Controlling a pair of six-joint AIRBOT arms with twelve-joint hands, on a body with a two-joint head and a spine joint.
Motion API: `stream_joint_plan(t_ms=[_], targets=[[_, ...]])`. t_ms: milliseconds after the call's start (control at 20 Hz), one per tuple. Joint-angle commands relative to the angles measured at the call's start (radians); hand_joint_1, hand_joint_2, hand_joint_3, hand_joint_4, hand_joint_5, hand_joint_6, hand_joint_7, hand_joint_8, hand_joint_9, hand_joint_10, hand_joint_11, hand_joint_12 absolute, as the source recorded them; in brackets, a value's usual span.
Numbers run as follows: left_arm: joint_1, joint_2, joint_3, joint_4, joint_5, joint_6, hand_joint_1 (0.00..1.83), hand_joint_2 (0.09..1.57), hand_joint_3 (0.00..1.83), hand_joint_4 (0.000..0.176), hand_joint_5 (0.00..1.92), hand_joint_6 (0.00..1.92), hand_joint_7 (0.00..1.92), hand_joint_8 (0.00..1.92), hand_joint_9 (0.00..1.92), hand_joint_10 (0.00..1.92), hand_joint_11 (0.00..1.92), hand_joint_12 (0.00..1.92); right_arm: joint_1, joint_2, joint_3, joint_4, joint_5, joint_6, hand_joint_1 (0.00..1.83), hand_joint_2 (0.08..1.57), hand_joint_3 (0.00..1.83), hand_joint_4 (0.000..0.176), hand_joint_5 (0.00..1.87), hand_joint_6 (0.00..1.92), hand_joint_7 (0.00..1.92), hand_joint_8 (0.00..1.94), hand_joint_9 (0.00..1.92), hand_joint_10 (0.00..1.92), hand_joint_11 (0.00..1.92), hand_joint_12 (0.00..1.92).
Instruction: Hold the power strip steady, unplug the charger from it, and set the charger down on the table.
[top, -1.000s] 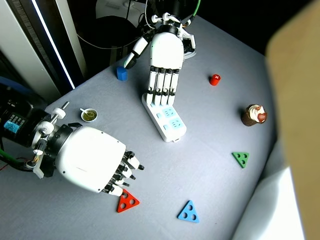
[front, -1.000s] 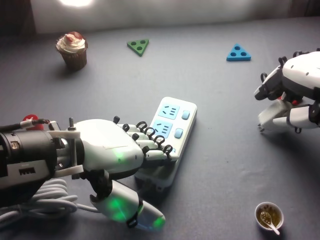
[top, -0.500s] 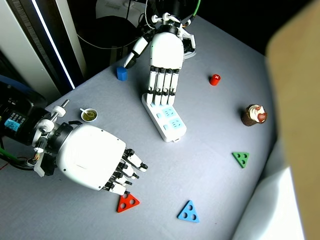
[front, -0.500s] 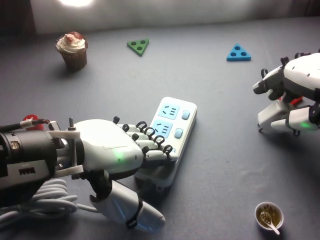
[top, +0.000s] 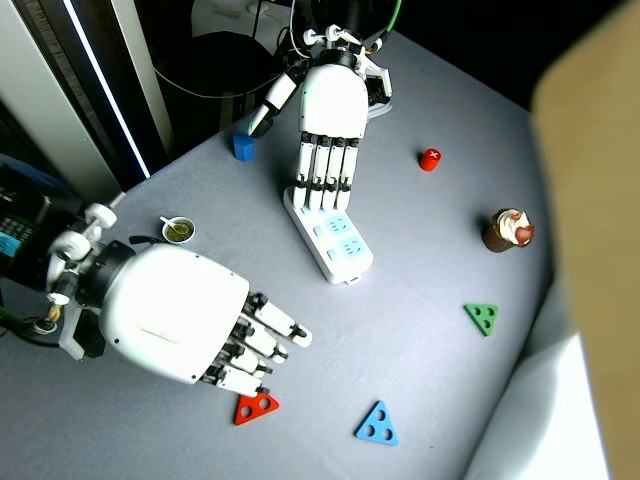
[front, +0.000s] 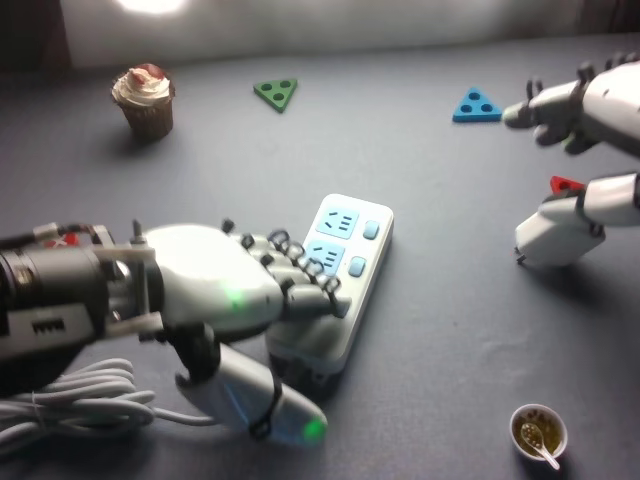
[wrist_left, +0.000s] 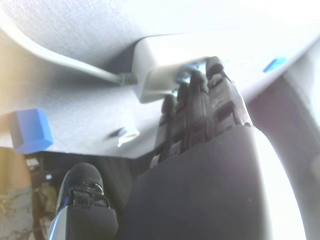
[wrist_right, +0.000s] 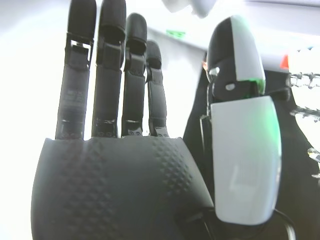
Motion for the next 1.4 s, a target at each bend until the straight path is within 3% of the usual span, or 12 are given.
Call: stream_joint_plan(t_ms=[0, 100, 250, 350, 450, 600, 850, 1000, 1050, 1350], targets=[[-0.026, 0.009, -0.004, -0.003, -0.075, -0.004, 0.00, 1.06, 0.00, 0.000, 0.07, 0.01, 0.10, 0.01, 0.09, 0.01, 0.09, 0.03, 0.016, 0.034, -0.008, -0.034, 0.120, 0.024, 0.93, 1.03, 0.00, 0.000, 0.49, 0.00, 0.76, 0.00, 0.93, 0.00, 0.64, 0.67], [-0.059, 0.021, -0.005, -0.003, -0.071, -0.004, 0.00, 1.06, 0.00, 0.000, 0.04, 0.00, 0.08, 0.00, 0.07, 0.00, 0.06, 0.02, 0.023, 0.072, -0.038, -0.079, 0.120, 0.054, 0.89, 1.04, 0.00, 0.002, 0.46, 0.00, 0.74, 0.00, 0.89, 0.00, 0.60, 0.66], [-0.121, 0.045, -0.015, -0.003, -0.051, -0.004, 0.00, 1.06, 0.00, 0.000, 0.07, 0.01, 0.11, 0.01, 0.10, 0.01, 0.10, 0.03, -0.007, 0.137, -0.081, -0.263, 0.123, 0.168, 0.82, 1.10, 0.00, 0.009, 0.43, 0.00, 0.65, 0.00, 0.78, 0.00, 0.45, 0.73], [-0.172, 0.057, -0.027, -0.004, -0.031, -0.004, 0.00, 1.06, 0.00, 0.000, 0.07, 0.01, 0.11, 0.01, 0.10, 0.01, 0.11, 0.04, -0.026, 0.166, -0.089, -0.324, 0.126, 0.230, 0.79, 1.11, 0.00, 0.006, 0.39, 0.00, 0.53, 0.00, 0.61, 0.00, 0.31, 0.69], [-0.209, 0.062, -0.037, -0.011, -0.016, -0.004, 0.00, 1.06, 0.00, 0.000, 0.06, 0.00, 0.10, 0.00, 0.10, 0.00, 0.10, 0.03, -0.037, 0.186, -0.090, -0.357, 0.126, 0.278, 0.81, 1.11, 0.00, 0.000, 0.39, 0.00, 0.49, 0.00, 0.56, 0.00, 0.26, 0.67], [-0.265, 0.048, -0.042, -0.024, 0.004, -0.004, 0.00, 1.06, 0.00, 0.000, 0.06, 0.00, 0.09, 0.00, 0.09, 0.00, 0.08, 0.02, -0.068, 0.225, -0.086, -0.503, 0.155, 0.419, 0.81, 1.10, 0.00, 0.000, 0.38, 0.01, 0.47, 0.00, 0.52, 0.00, 0.23, 0.66], [-0.307, 0.053, -0.051, -0.040, 0.018, -0.004, 0.00, 1.06, 0.00, 0.000, 0.04, 0.00, 0.08, 0.00, 0.07, 0.00, 0.06, 0.02, -0.131, 0.279, -0.080, -0.534, 0.166, 0.451, 0.75, 1.12, 0.00, 0.000, 0.33, 0.00, 0.45, 0.00, 0.50, 0.01, 0.20, 0.64], [-0.324, 0.063, -0.056, -0.047, 0.020, -0.004, 0.00, 1.05, 0.00, 0.000, 0.07, 0.01, 0.10, 0.01, 0.10, 0.01, 0.09, 0.02, -0.145, 0.303, -0.084, -0.536, 0.166, 0.455, 0.81, 1.09, 0.00, 0.000, 0.39, 0.02, 0.47, 0.00, 0.53, 0.01, 0.23, 0.64], [-0.328, 0.066, -0.059, -0.047, 0.020, -0.004, 0.00, 1.06, 0.00, 0.000, 0.04, 0.00, 0.08, 0.00, 0.07, 0.00, 0.05, 0.01, -0.147, 0.308, -0.085, -0.534, 0.166, 0.455, 0.79, 1.11, 0.00, 0.007, 0.39, 0.01, 0.46, 0.00, 0.51, 0.00, 0.21, 0.64], [-0.355, 0.085, -0.069, -0.048, 0.037, -0.004, 0.00, 1.05, 0.00, 0.000, 0.09, 0.02, 0.12, 0.02, 0.11, 0.02, 0.10, 0.03, -0.160, 0.346, -0.099, -0.489, 0.166, 0.455, 0.78, 1.10, 0.00, 0.000, 0.38, 0.00, 0.49, 0.00, 0.54, 0.00, 0.27, 0.62]])
